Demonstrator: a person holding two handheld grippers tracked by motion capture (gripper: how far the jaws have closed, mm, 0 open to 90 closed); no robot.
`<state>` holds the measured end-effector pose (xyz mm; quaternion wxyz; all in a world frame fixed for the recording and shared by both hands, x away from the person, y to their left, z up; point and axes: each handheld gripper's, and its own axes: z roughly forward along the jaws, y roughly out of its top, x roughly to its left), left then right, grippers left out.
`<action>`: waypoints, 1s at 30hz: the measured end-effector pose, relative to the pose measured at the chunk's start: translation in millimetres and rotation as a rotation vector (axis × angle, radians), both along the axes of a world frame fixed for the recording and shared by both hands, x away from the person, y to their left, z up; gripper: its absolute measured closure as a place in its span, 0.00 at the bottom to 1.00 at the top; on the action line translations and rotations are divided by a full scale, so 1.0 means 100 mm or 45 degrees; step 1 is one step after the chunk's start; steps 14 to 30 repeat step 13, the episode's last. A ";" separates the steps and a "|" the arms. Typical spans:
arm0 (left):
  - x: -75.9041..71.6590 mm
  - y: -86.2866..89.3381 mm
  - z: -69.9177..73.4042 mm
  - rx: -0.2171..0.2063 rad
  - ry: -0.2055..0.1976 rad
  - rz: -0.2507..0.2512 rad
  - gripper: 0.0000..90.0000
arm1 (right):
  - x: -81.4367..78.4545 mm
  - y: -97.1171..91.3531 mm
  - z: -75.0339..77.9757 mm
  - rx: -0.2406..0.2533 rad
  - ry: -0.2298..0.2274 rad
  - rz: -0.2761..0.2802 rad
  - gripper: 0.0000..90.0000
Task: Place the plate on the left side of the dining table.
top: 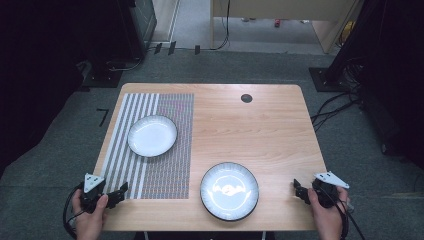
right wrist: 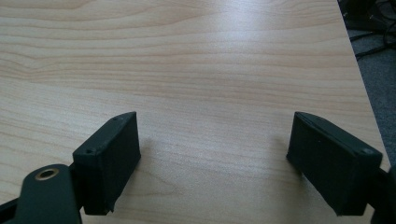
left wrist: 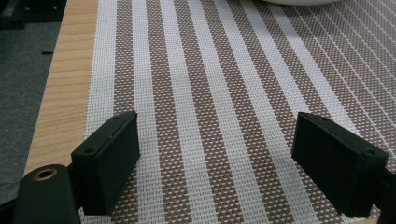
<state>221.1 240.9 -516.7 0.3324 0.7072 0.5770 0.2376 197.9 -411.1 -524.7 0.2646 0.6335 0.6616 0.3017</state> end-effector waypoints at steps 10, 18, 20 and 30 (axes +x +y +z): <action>0.01 -0.05 -0.01 0.062 0.004 0.003 0.14 | 0.01 0.00 0.00 -0.002 0.001 0.000 0.17; 0.01 -0.05 -0.01 0.063 0.005 0.003 0.14 | 0.01 0.00 0.00 -0.002 0.001 -0.002 0.17; 0.01 -0.05 -0.01 0.063 0.005 0.003 0.14 | 0.01 0.00 0.00 -0.002 0.001 -0.002 0.17; 0.01 -0.05 -0.01 0.063 0.005 0.003 0.14 | 0.01 0.00 0.00 -0.002 0.001 -0.002 0.17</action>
